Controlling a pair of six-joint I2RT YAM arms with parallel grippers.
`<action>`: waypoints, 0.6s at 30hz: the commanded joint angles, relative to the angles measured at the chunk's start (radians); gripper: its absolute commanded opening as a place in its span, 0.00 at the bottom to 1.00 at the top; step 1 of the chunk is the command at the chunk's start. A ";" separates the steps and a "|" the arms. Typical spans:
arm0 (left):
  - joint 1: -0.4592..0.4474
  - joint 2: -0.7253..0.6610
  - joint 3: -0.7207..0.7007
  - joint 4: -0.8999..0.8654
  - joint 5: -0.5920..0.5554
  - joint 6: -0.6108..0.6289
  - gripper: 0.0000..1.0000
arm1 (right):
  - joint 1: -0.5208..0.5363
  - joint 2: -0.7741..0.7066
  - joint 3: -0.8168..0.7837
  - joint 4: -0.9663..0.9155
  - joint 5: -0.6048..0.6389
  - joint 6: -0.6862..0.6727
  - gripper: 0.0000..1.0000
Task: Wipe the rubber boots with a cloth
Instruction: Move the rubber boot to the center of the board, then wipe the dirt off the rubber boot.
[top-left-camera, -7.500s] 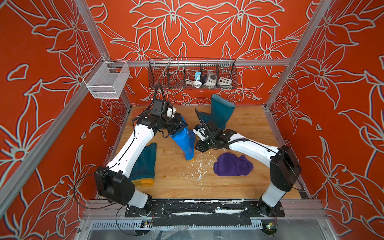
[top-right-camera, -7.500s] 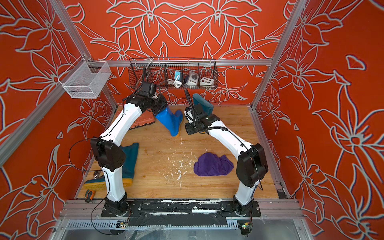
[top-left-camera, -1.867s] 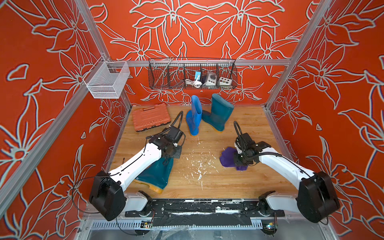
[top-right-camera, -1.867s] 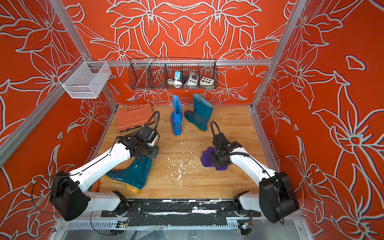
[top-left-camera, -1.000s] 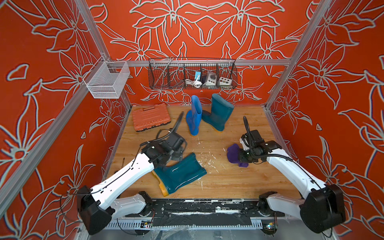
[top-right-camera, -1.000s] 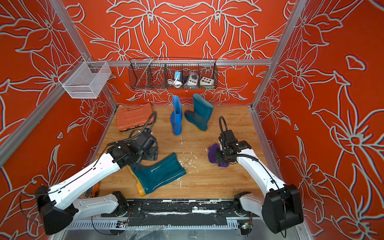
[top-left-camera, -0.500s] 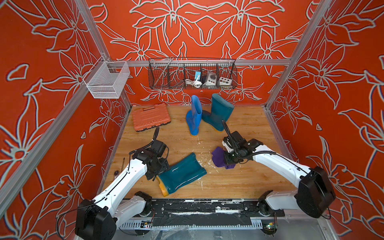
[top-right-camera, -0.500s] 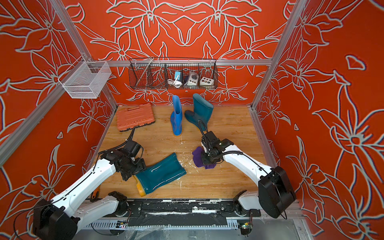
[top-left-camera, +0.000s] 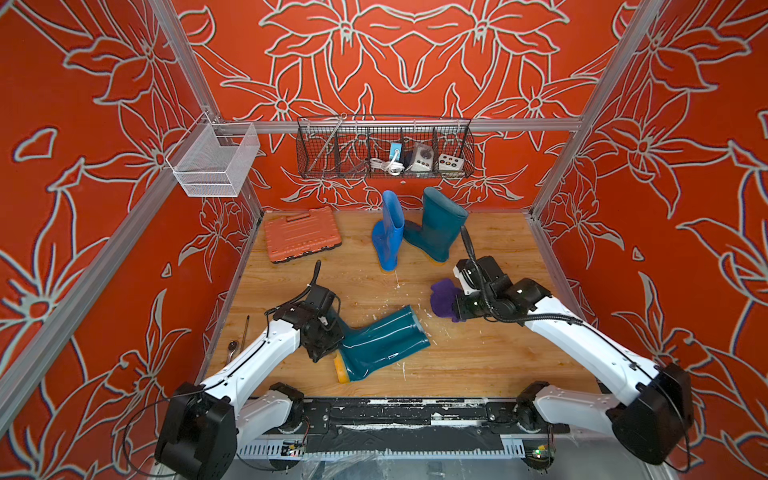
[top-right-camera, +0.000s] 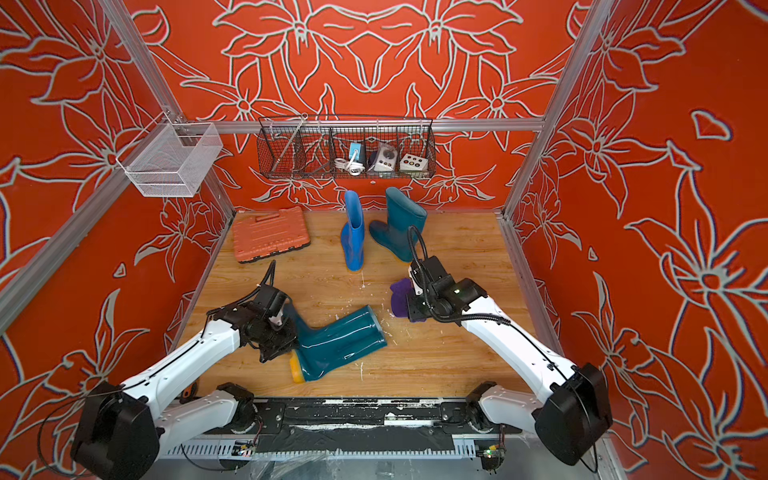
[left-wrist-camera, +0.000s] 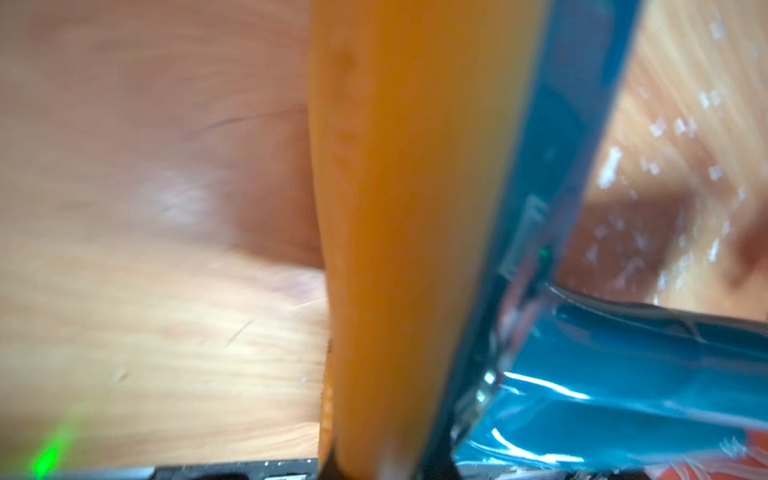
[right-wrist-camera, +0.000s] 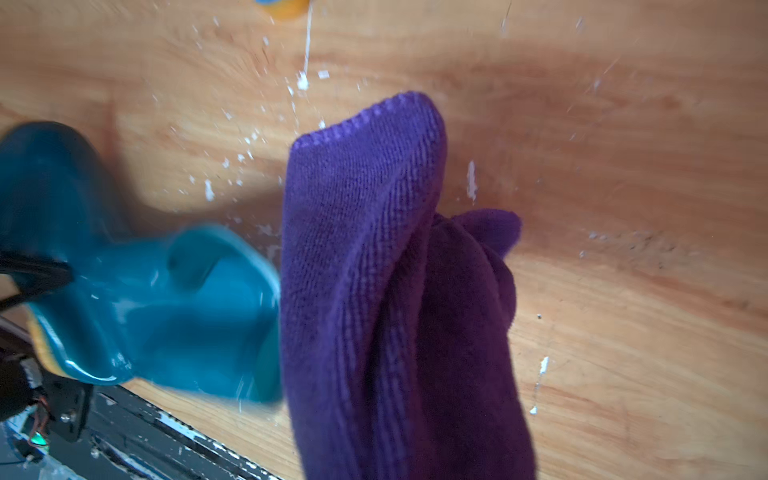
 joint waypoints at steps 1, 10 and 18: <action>-0.062 0.054 0.069 0.158 0.080 0.001 0.00 | 0.004 0.003 0.064 -0.042 0.035 0.006 0.00; -0.183 0.233 0.268 0.201 0.032 -0.052 0.55 | 0.034 -0.008 0.197 -0.096 0.097 0.011 0.00; -0.179 0.204 0.209 0.212 0.051 -0.035 0.59 | 0.176 0.150 0.197 0.062 -0.033 0.036 0.00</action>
